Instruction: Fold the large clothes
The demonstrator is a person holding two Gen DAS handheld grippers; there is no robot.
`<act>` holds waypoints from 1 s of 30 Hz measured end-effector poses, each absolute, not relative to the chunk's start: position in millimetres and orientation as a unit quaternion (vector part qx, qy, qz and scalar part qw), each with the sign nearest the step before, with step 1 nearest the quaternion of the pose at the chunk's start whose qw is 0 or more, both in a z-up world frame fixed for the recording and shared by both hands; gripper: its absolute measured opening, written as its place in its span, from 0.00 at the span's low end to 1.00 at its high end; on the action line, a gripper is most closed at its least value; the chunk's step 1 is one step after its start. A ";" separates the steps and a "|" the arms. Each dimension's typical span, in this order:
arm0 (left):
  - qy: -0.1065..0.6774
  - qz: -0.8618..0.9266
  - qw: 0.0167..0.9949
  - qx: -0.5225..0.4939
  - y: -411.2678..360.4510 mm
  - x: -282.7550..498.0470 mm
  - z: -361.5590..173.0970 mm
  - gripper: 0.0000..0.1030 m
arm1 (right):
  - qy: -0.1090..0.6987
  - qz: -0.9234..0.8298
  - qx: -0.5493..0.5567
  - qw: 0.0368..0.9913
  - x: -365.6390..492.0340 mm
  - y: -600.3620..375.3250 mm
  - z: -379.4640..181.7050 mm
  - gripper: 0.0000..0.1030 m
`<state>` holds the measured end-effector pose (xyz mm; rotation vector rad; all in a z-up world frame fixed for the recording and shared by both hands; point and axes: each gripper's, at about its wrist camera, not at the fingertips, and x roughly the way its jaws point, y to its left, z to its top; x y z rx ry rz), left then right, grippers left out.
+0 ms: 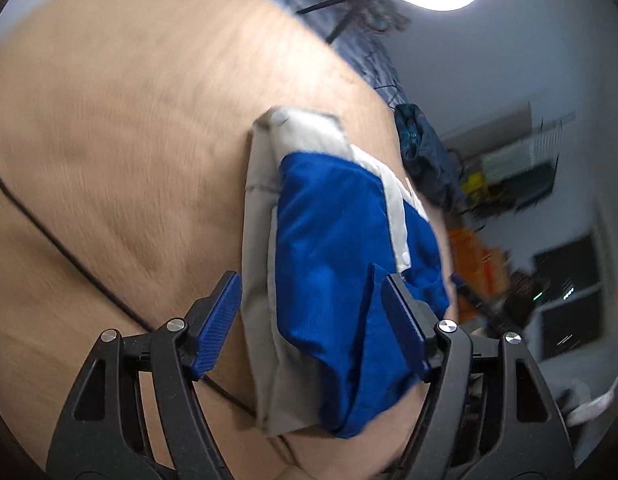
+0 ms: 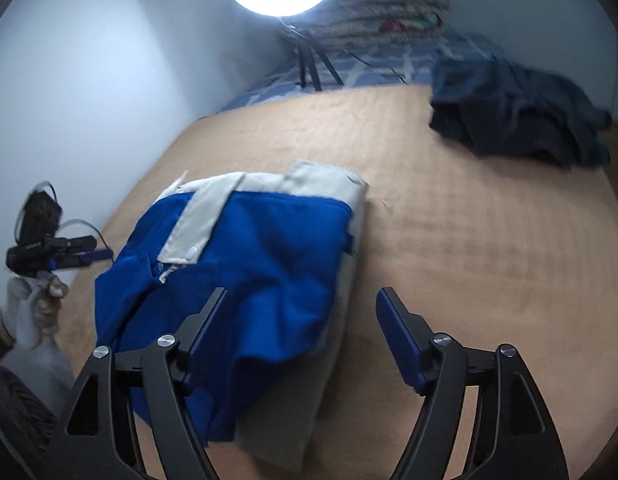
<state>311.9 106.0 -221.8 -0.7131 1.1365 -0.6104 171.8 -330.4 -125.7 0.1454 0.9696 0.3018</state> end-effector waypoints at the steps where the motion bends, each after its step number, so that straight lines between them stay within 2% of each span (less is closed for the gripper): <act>1: 0.523 -0.278 0.731 -0.339 106.9 313.4 -226.7 0.72 | 0.471 0.147 0.088 0.865 173.7 -335.1 -129.9 0.73; 8: 0.542 -0.288 0.698 -0.369 98.5 319.9 -249.3 0.72 | 0.496 0.173 0.177 0.832 188.3 -351.0 -162.5 0.73; 16: 0.550 -0.299 0.700 -0.344 82.1 326.3 -258.4 0.71 | 0.506 0.198 0.244 0.804 203.7 -356.7 -198.5 0.74; 20: 0.551 -0.294 0.713 -0.320 70.1 330.9 -256.2 0.65 | 0.503 0.210 0.252 0.800 207.9 -352.1 -200.9 0.74; 22: 0.551 -0.285 0.723 -0.305 63.7 332.2 -253.5 0.57 | 0.511 0.218 0.240 0.796 209.9 -343.1 -200.5 0.66; 23: 0.551 -0.283 0.728 -0.295 60.9 331.5 -251.2 0.53 | 0.518 0.220 0.235 0.792 211.5 -337.7 -202.3 0.56; 25: 0.549 -0.278 0.740 -0.271 55.8 330.2 -246.8 0.46 | 0.523 0.210 0.219 0.796 212.3 -330.2 -202.9 0.53; 27: 0.543 -0.277 0.755 -0.242 49.0 327.8 -239.6 0.38 | 0.528 0.202 0.206 0.799 210.6 -325.3 -199.9 0.43; 30: 0.530 -0.275 0.776 -0.204 40.5 323.0 -227.7 0.31 | 0.528 0.193 0.189 0.805 208.3 -317.6 -192.6 0.34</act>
